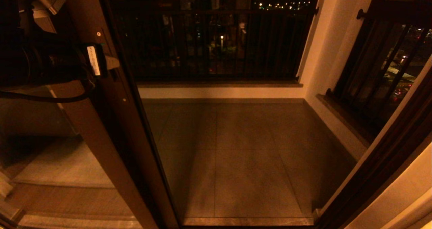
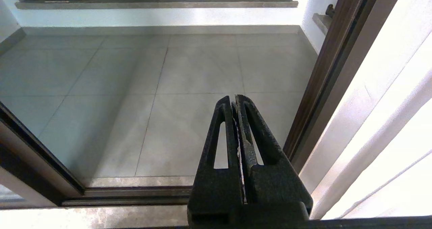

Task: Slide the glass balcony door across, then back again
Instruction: Close the slid door

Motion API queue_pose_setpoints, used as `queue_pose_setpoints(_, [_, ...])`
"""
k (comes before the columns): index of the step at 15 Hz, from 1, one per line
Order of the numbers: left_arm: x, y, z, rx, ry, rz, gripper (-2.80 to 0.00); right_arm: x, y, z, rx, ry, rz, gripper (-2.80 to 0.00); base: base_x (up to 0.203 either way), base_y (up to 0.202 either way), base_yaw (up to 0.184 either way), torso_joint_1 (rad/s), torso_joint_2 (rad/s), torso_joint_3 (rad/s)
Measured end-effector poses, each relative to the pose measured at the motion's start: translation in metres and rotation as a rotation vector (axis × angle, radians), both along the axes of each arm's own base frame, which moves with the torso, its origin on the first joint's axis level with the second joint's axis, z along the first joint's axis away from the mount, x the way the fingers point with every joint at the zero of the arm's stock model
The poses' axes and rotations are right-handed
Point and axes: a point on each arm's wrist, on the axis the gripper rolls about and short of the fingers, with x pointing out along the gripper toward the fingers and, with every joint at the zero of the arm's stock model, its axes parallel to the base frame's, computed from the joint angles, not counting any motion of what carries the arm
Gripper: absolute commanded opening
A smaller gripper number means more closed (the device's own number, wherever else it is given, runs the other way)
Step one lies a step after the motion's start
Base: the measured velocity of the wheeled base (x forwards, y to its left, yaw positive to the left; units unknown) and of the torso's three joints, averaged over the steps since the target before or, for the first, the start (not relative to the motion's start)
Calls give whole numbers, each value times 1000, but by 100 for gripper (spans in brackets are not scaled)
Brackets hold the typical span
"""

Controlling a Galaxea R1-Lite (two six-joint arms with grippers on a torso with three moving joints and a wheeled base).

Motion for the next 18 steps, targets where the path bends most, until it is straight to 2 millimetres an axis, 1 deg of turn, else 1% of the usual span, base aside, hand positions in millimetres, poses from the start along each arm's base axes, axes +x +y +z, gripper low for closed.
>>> queue_pose_setpoints(2, [2, -1, 1, 4, -1, 6, 0, 0, 0, 0, 0, 0, 0, -280, 0, 0, 0, 0, 0, 0])
queue_pose_setpoints(5, [-1, 0, 18, 32, -51, 0, 0, 0, 0, 0, 0, 0, 0, -280, 0, 0, 0, 0, 0, 0])
queue_pose_setpoints(6, [-2, 1, 20, 31, -58, 0, 0, 0, 0, 0, 0, 0, 0, -280, 0, 0, 0, 0, 0, 0])
queue_pose_setpoints(9, [-11, 4, 15, 34, -44, -4, 0, 0, 0, 0, 0, 0, 0, -280, 0, 0, 0, 0, 0, 0])
queue_pose_setpoints(12, [-15, 7, 2, 17, 4, -61, 0, 0, 0, 0, 0, 0, 0, -280, 0, 0, 0, 0, 0, 0])
queue_pose_setpoints(15, [-8, 20, 1, -44, 18, -197, 0, 0, 0, 0, 0, 0, 0, -280, 0, 0, 0, 0, 0, 0])
queue_pose_setpoints(16, [-2, 22, 1, -64, 24, -228, 0, 0, 0, 0, 0, 0, 0, -280, 0, 0, 0, 0, 0, 0])
queue_pose_setpoints(18, [11, 24, -2, -76, 35, -228, 0, 0, 0, 0, 0, 0, -1, -280, 0, 0, 0, 0, 0, 0])
